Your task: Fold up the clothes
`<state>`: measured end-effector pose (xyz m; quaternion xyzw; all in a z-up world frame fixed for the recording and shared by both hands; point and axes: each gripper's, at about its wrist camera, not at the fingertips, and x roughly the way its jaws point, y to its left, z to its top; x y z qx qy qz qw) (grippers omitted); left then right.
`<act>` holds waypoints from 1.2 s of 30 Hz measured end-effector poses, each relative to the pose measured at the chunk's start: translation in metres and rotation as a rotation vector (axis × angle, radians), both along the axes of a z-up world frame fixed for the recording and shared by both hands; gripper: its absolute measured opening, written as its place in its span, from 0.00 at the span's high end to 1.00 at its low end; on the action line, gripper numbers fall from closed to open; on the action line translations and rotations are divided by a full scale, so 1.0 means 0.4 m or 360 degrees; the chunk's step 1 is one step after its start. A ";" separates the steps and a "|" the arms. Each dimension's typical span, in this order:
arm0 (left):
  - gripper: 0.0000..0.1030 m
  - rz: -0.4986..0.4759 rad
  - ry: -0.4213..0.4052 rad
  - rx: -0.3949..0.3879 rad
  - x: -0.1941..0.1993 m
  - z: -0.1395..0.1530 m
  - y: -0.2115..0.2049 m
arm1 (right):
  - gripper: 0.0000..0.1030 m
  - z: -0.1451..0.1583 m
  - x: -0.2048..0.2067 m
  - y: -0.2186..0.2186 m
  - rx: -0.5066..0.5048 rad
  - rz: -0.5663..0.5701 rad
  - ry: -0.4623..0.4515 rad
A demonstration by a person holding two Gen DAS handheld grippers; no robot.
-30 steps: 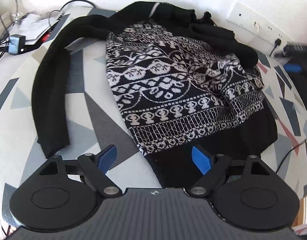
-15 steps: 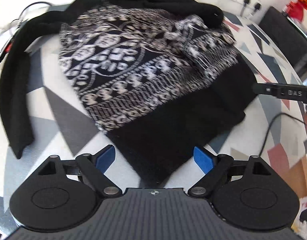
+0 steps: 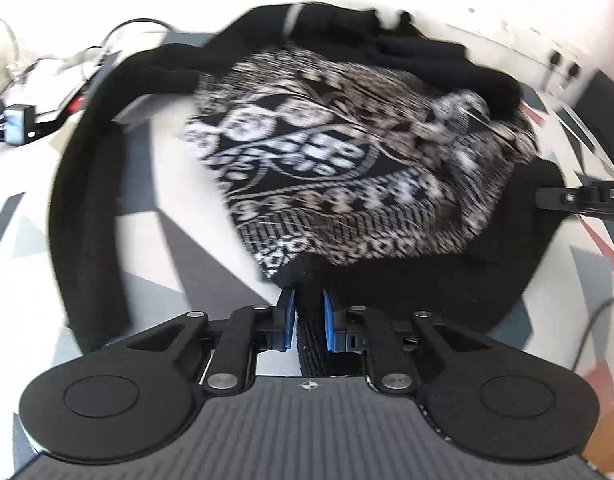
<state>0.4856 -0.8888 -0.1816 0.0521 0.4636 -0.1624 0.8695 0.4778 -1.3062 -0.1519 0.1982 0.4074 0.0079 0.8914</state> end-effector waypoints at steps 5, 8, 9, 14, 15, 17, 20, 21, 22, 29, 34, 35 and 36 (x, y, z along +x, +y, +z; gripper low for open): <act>0.85 0.0103 -0.0091 0.0122 0.011 0.005 0.031 | 0.79 0.031 0.007 -0.006 -0.0027 -0.0074 -0.0062; 0.71 0.0116 -0.0090 0.0194 0.010 0.016 0.034 | 0.76 0.040 -0.009 -0.020 -0.0171 -0.0099 -0.0086; 0.66 0.0086 -0.0080 0.0174 0.004 0.020 0.036 | 0.76 0.042 -0.015 -0.025 -0.0224 -0.0093 -0.0086; 0.36 -0.0115 -0.0081 0.0063 -0.055 0.058 0.042 | 0.68 0.027 -0.062 -0.025 -0.0362 0.0048 -0.0034; 0.34 -0.0168 -0.0087 0.0049 -0.070 0.067 0.042 | 0.66 0.023 -0.071 -0.017 -0.0399 0.0089 -0.0028; 0.27 -0.0263 -0.0108 0.0134 -0.092 0.058 0.030 | 0.63 0.013 -0.088 -0.001 -0.0463 0.0159 -0.0019; 0.27 -0.0405 -0.0141 0.0273 -0.126 0.042 0.011 | 0.54 -0.001 -0.105 0.024 -0.0517 0.0230 -0.0016; 0.27 -0.0453 -0.0151 0.0319 -0.137 0.036 0.005 | 0.54 -0.005 -0.109 0.034 -0.0534 0.0255 -0.0009; 0.27 -0.0500 -0.0162 0.0365 -0.148 0.031 -0.002 | 0.54 -0.010 -0.112 0.044 -0.0551 0.0279 -0.0001; 0.27 -0.0500 -0.0260 0.0476 -0.171 0.014 -0.018 | 0.54 -0.023 -0.114 0.067 -0.0550 0.0304 0.0036; 0.27 -0.0383 -0.0267 0.0375 -0.159 0.035 0.004 | 0.54 -0.019 -0.114 0.058 -0.0548 0.0286 0.0043; 0.27 -0.0363 -0.0260 0.0356 -0.158 0.039 0.010 | 0.54 -0.018 -0.115 0.056 -0.0550 0.0285 0.0042; 0.27 -0.0350 -0.0251 0.0347 -0.155 0.040 0.016 | 0.54 -0.018 -0.116 0.055 -0.0549 0.0282 0.0043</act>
